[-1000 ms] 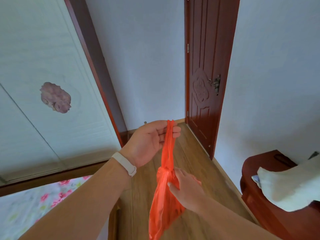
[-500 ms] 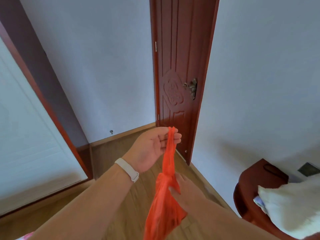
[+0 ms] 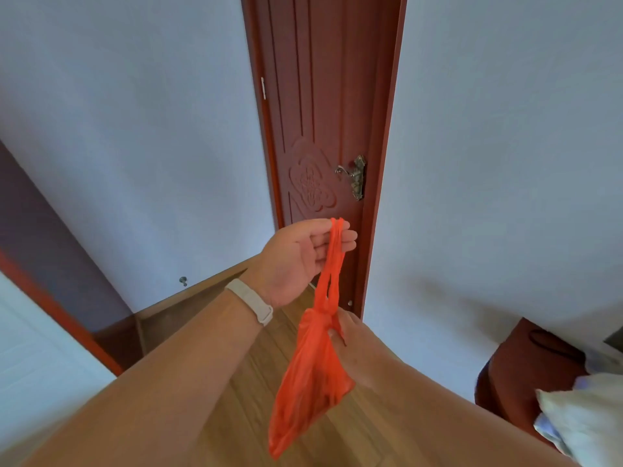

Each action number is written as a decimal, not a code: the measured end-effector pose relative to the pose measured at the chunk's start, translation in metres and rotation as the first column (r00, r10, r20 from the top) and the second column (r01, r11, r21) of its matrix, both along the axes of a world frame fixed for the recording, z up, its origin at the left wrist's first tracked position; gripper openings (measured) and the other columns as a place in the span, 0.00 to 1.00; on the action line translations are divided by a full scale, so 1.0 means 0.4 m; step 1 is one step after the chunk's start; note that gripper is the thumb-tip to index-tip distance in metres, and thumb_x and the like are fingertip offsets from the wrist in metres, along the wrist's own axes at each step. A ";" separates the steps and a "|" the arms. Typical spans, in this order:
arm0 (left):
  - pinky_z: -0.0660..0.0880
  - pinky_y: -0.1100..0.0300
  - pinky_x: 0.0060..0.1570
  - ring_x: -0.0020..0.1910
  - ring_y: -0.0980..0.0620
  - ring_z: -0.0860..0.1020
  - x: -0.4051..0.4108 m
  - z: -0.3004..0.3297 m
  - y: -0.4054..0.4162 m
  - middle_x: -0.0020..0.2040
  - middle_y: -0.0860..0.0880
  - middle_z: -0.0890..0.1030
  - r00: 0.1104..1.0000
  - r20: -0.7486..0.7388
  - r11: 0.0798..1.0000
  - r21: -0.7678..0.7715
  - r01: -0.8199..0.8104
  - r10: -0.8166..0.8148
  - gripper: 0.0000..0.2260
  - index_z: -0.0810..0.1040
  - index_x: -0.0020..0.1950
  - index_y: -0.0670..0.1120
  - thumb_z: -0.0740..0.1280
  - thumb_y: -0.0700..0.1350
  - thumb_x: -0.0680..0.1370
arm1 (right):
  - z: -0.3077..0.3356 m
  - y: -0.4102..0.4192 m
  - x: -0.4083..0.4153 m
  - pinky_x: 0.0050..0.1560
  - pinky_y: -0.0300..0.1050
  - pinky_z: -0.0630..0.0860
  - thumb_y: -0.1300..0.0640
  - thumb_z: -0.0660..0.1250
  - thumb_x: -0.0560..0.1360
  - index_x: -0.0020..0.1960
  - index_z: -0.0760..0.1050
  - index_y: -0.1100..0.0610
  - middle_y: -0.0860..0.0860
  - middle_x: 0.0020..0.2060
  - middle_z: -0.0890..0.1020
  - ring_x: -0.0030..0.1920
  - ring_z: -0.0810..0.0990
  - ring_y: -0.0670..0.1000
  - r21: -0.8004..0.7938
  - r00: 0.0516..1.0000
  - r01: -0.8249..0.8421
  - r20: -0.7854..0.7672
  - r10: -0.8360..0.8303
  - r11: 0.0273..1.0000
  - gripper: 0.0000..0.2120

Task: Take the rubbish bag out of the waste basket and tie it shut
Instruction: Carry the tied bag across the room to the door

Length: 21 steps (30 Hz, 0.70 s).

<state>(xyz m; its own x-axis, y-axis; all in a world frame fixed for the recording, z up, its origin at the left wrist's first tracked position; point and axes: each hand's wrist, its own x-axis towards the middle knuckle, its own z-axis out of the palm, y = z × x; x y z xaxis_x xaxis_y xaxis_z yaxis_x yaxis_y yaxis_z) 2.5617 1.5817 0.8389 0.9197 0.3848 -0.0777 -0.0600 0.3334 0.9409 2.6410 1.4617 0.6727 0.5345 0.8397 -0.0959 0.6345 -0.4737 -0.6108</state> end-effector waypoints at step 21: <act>0.69 0.45 0.66 0.58 0.42 0.80 0.580 -0.116 0.464 0.53 0.40 0.83 0.989 -0.123 0.994 -0.081 0.078 -0.088 0.17 0.79 0.58 0.38 0.62 0.46 0.74 | -0.142 0.429 0.528 0.71 0.54 0.65 0.44 0.56 0.81 0.79 0.51 0.52 0.50 0.76 0.63 0.74 0.65 0.56 -0.088 1.000 0.013 0.016 -0.011 0.996 0.31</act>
<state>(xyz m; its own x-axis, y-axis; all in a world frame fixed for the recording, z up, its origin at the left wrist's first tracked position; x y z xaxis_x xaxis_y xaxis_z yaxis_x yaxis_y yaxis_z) 2.7939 1.7673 0.7925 0.9294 0.2961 -0.2205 0.0880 0.4024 0.9112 2.8521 1.6332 0.6160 0.5463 0.8220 -0.1607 0.6374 -0.5325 -0.5569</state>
